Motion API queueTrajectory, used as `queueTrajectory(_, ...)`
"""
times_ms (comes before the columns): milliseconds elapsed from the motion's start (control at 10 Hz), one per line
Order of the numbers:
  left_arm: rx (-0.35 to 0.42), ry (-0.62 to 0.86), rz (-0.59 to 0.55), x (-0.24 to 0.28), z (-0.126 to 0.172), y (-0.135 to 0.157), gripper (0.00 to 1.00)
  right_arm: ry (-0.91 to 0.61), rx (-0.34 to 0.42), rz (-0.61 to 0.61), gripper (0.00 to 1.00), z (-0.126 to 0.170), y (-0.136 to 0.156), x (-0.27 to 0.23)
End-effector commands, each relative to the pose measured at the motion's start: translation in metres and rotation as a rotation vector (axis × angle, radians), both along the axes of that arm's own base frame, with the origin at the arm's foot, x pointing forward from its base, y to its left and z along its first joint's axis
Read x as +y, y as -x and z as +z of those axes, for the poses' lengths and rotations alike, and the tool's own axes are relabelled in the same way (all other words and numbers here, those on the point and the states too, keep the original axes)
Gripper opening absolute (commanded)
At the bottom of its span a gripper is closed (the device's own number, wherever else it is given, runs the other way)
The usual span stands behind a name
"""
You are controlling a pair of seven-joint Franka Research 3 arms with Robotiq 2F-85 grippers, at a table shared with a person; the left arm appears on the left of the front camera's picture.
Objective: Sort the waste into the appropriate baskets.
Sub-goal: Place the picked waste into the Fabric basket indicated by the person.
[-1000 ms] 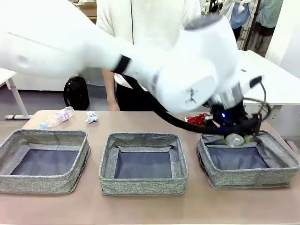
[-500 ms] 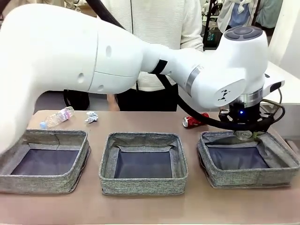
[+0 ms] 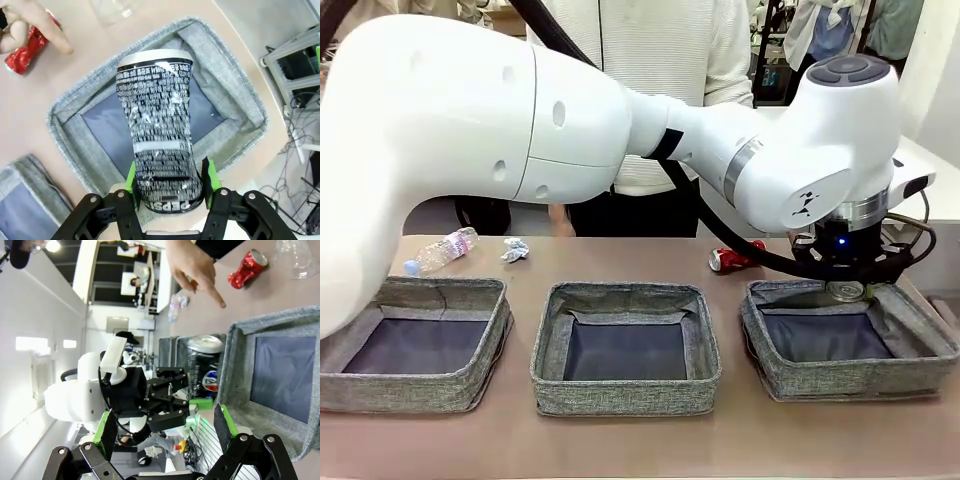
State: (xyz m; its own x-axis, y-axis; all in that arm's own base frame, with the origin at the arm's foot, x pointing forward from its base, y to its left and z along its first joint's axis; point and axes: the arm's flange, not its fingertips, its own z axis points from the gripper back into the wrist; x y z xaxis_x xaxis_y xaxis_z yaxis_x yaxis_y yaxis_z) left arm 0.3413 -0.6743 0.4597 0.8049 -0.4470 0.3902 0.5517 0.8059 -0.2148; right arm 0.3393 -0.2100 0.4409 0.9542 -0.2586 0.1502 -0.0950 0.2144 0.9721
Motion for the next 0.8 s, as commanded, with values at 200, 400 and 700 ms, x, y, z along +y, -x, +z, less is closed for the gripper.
queueTrajectory(200,0.013,-0.013,-0.002,-0.005,0.008,-0.002,1.0,0.006,-0.027,0.012,1.0,0.001,0.001,0.001)
queueTrajectory(400,0.018,-0.009,-0.002,-0.004,0.009,-0.003,1.0,0.006,-0.027,0.012,1.0,0.001,0.001,0.001)
queueTrajectory(700,0.068,-0.098,-0.077,0.045,0.046,0.005,1.0,0.006,-0.027,0.012,1.0,0.001,0.001,0.001)
